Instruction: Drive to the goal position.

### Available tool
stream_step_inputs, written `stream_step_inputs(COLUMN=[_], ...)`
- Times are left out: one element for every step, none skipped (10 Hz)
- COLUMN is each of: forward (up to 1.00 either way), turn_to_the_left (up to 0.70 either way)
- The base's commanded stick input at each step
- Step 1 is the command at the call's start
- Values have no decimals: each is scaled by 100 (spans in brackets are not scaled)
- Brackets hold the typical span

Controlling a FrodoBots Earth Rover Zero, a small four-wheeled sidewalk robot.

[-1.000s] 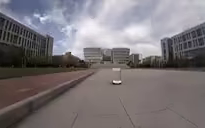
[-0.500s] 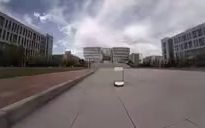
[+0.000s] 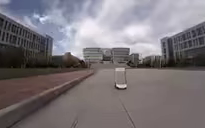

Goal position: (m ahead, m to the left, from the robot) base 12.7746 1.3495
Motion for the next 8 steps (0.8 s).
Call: stream_step_inputs(forward=[70,70,70,70,70,70,70,70], turn_to_the_left=[0,0,0,0,0,0,0,0])
